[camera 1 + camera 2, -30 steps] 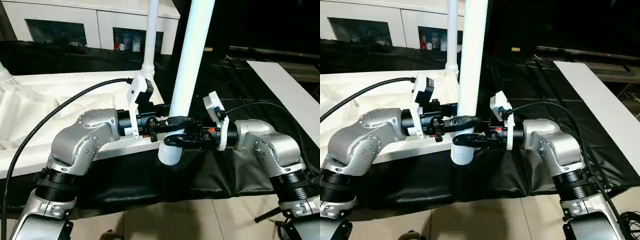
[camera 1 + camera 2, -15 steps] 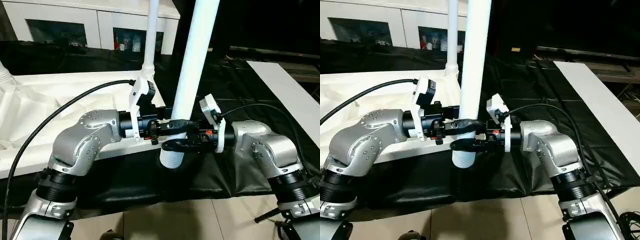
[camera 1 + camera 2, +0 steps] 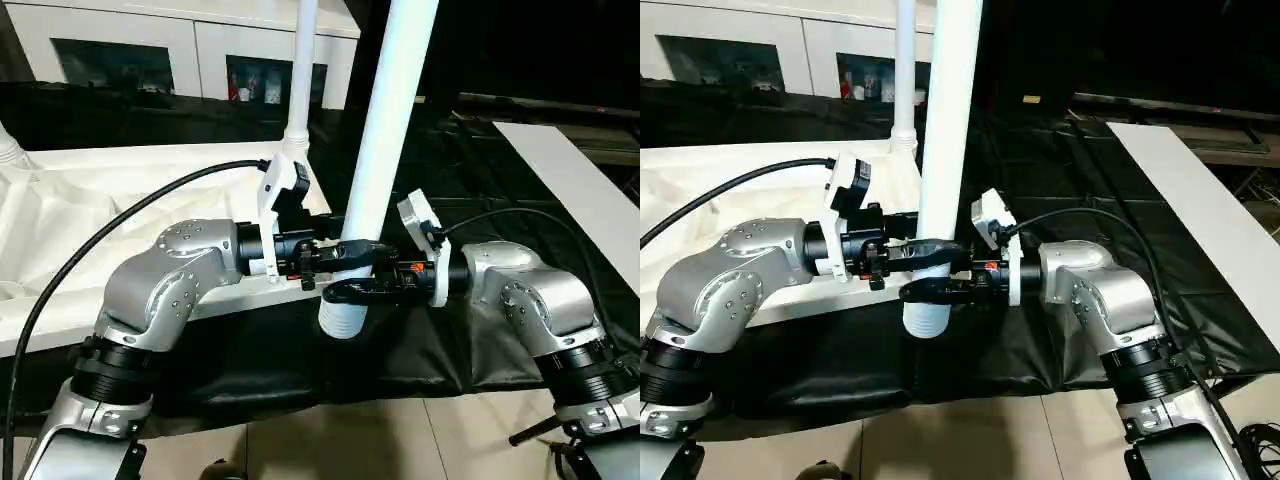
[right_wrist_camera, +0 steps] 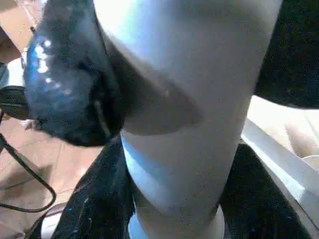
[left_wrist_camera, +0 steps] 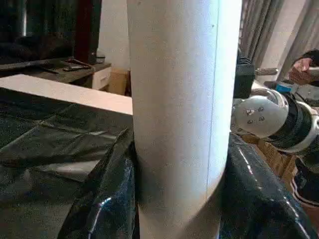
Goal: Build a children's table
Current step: Insert table leg to table base
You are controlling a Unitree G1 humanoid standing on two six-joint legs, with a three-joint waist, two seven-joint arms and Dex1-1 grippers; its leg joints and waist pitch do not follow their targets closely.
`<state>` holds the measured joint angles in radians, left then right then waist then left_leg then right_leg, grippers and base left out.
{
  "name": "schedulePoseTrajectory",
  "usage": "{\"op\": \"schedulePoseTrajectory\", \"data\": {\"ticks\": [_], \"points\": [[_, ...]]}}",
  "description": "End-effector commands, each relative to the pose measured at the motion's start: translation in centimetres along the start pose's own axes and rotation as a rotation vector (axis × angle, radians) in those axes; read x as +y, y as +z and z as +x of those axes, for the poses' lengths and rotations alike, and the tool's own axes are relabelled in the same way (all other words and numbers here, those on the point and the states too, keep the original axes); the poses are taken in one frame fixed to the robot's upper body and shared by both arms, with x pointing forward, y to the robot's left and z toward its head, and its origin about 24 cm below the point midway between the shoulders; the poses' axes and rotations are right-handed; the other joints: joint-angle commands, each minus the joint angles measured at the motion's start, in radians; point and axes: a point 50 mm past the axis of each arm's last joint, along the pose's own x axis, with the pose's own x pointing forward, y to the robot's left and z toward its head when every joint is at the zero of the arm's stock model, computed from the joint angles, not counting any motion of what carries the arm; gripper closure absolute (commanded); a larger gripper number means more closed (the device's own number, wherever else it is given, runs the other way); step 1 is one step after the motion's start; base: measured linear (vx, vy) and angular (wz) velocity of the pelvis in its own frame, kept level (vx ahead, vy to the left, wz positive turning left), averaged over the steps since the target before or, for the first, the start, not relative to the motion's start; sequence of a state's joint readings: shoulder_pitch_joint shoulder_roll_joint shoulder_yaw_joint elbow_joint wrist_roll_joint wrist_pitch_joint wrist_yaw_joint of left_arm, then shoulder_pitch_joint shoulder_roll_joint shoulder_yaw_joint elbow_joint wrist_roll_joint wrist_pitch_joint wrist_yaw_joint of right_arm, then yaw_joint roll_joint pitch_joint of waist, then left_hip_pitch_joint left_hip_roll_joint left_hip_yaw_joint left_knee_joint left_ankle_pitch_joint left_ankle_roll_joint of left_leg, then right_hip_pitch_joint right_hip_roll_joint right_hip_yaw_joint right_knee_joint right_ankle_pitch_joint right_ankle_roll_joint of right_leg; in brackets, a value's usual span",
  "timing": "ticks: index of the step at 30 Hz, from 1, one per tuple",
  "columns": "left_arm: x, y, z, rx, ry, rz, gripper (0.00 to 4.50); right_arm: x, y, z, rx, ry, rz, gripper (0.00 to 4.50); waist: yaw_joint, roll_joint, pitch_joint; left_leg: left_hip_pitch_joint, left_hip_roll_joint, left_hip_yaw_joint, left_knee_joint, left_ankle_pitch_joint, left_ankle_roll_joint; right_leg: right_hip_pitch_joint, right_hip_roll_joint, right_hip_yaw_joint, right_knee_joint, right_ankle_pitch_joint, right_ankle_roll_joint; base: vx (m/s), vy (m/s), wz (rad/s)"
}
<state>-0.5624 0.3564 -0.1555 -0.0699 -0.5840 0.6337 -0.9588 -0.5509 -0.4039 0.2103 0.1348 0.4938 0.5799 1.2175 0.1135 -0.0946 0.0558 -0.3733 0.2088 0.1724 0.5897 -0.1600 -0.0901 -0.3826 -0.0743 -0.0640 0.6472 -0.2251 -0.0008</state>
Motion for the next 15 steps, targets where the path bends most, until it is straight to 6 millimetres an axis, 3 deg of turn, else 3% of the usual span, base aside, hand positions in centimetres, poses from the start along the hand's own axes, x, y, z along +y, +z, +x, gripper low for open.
{"op": "schedulePoseTrajectory", "data": {"ticks": [1,5,8,13,15], "points": [[0.4,0.3,-0.1,0.021,0.038,0.03,1.83,-0.5,0.1,-0.8,-0.028,-0.076,-0.013,2.6,0.002,0.013,-0.069,0.017,0.022,-0.001,-0.061,-0.139,-0.023,0.049,-0.057,0.045,-0.068,0.002,-0.21,0.0,0.0,0.0],[0.6,0.3,-0.5,0.016,0.055,0.011,1.51,-1.1,-0.2,-1.2,-0.048,-0.192,-0.033,2.61,0.002,0.014,-0.069,0.017,0.021,0.0,-0.061,-0.133,-0.03,0.047,-0.058,0.045,-0.069,-0.01,-0.202,0.0,0.0,0.0],[1.0,0.6,-0.8,-0.01,0.09,-0.005,1.34,-1.5,-0.8,-1.6,-0.052,-0.271,-0.022,2.61,0.003,0.022,-0.07,0.02,0.021,0.0,-0.062,-0.136,-0.042,0.045,-0.056,0.045,-0.067,0.006,-0.205,0.0,0.0,0.0],[1.6,0.6,-1.0,-0.005,0.138,0.024,0.96,-1.9,-1.0,-2.2,-0.074,-0.352,-0.028,2.62,0.001,0.022,-0.07,0.018,0.02,-0.001,-0.062,-0.148,-0.039,0.049,-0.056,0.045,-0.068,0.003,-0.201,0.0,0.0,0.0],[2.4,0.4,-1.2,0.008,0.229,0.058,0.93,-2.9,-1.1,-3.1,-0.077,-0.488,-0.056,2.62,0.0,0.02,-0.068,0.018,0.019,-0.001,-0.063,-0.156,-0.043,0.047,-0.056,0.045,-0.073,-0.011,-0.194,0.0,0.0,0.0]]}}
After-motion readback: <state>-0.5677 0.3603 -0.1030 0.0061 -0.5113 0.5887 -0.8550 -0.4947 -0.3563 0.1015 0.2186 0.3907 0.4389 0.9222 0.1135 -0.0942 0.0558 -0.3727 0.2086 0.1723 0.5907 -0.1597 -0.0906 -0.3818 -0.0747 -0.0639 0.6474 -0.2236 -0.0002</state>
